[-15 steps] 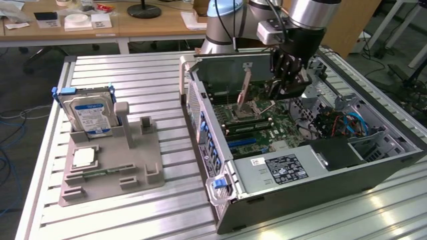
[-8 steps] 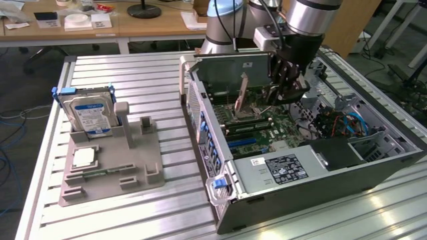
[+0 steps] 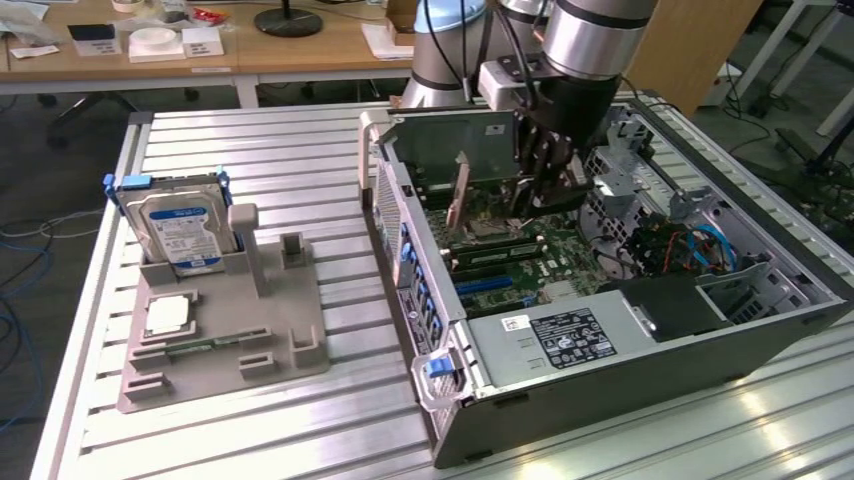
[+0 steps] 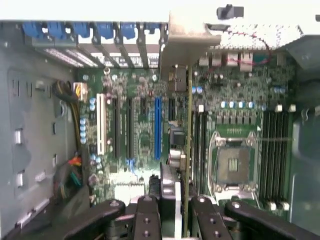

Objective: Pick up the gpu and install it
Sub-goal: 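Insert the gpu into the slot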

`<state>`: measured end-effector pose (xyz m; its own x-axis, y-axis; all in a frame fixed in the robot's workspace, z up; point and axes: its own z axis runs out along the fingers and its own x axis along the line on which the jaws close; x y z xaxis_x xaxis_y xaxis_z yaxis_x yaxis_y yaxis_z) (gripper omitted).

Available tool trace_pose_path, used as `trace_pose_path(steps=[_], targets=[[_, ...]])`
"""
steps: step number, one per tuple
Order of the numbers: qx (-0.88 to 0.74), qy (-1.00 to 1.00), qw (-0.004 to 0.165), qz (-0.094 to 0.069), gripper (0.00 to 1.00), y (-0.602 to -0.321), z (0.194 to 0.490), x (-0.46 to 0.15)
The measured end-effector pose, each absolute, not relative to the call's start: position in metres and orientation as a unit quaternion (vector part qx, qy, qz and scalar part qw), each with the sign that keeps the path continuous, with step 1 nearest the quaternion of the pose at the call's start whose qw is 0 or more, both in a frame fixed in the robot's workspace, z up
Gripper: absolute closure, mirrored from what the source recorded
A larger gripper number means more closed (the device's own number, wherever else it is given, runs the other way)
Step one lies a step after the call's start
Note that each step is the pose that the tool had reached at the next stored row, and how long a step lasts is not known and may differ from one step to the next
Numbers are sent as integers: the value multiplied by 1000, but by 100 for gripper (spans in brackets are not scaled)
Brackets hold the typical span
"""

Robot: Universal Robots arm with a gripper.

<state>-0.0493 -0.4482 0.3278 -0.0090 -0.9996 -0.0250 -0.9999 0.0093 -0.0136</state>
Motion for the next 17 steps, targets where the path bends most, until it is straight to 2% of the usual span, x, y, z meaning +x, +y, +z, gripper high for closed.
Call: trace_pose_path(steps=[17], targets=[[-704, 710, 6, 10, 72, -453, 300, -57]])
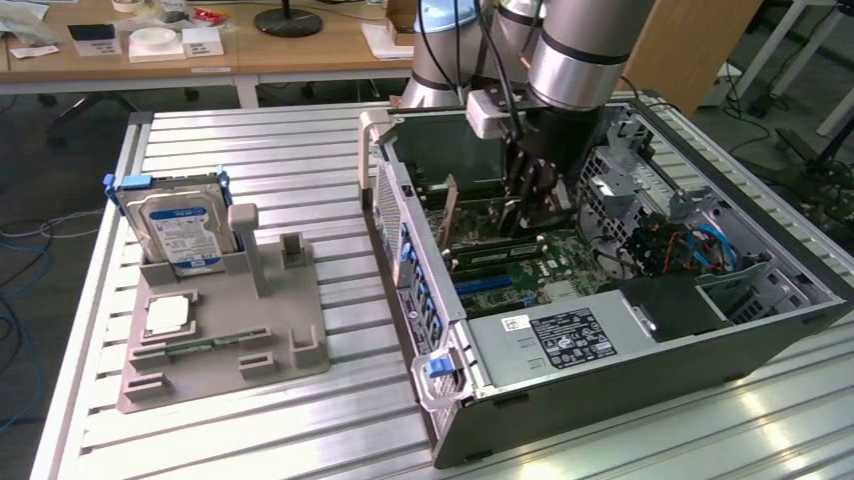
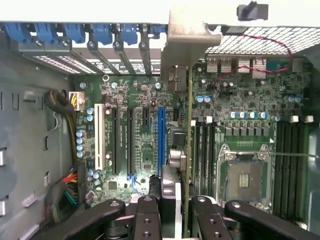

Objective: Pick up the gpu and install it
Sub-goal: 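Insert the gpu into the slot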

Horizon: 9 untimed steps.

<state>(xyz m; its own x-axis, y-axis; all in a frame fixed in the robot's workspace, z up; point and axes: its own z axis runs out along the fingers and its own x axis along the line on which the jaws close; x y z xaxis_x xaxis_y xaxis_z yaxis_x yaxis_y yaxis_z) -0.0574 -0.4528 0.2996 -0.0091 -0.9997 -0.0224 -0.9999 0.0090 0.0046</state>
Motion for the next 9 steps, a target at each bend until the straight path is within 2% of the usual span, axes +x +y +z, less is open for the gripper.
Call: trace_pose_path(steps=[9], targets=[[-704, 710, 5, 11, 72, -459, 283, -61]])
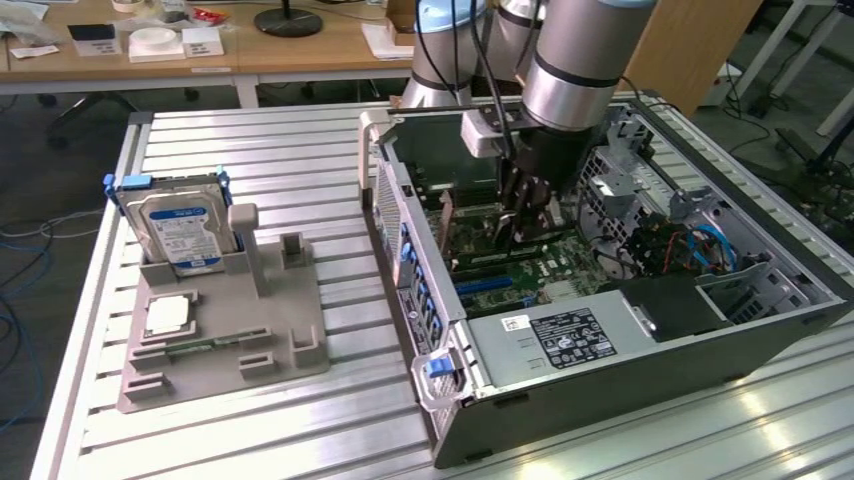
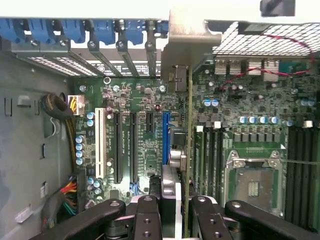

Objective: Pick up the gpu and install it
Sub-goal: 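Insert the gpu into the slot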

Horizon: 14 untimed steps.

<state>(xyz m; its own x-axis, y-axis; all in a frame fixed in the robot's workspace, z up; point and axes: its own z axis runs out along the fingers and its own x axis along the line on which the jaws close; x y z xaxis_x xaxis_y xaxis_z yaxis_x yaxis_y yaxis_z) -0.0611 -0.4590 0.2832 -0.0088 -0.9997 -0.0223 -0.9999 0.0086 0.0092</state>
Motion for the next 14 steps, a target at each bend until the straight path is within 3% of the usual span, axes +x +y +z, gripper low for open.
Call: trace_pose_path(steps=[14], targets=[[-706, 708, 13, 20, 72, -461, 266, -62]])
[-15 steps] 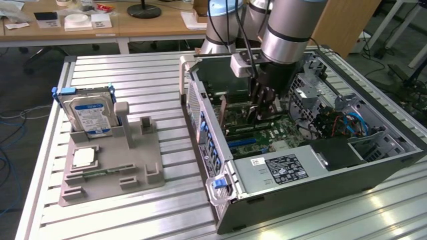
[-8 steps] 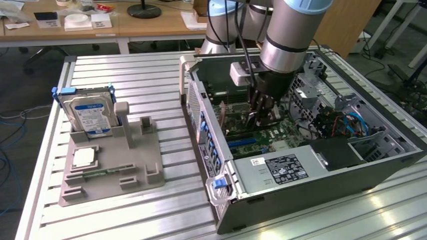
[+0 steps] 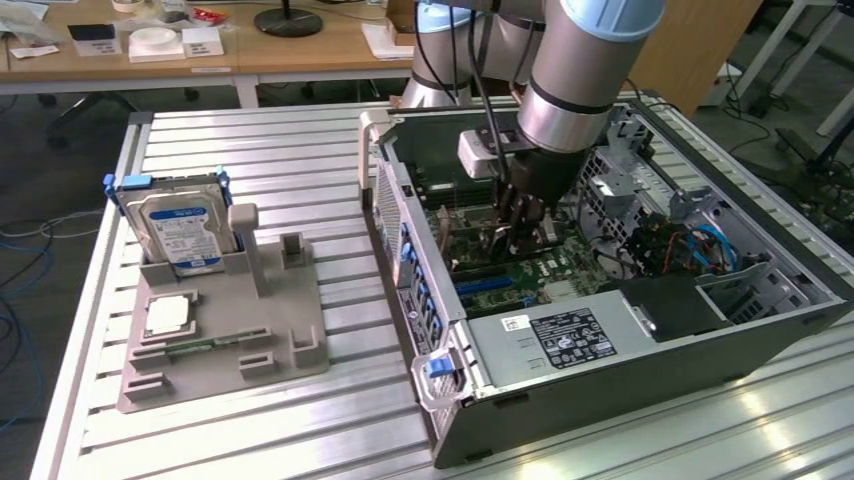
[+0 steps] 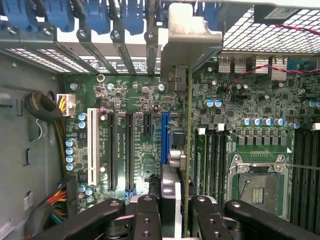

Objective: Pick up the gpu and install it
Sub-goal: 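Insert the gpu into the slot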

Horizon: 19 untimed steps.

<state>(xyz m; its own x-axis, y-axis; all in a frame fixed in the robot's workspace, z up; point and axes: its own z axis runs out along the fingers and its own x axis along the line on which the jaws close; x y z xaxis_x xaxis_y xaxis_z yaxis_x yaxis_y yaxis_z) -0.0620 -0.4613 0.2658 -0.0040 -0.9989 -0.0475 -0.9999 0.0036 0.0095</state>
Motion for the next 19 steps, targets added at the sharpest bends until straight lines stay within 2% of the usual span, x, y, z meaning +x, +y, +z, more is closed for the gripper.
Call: trace_pose_path(steps=[19], targets=[[-706, 708, 14, 20, 72, -465, 243, -67]])
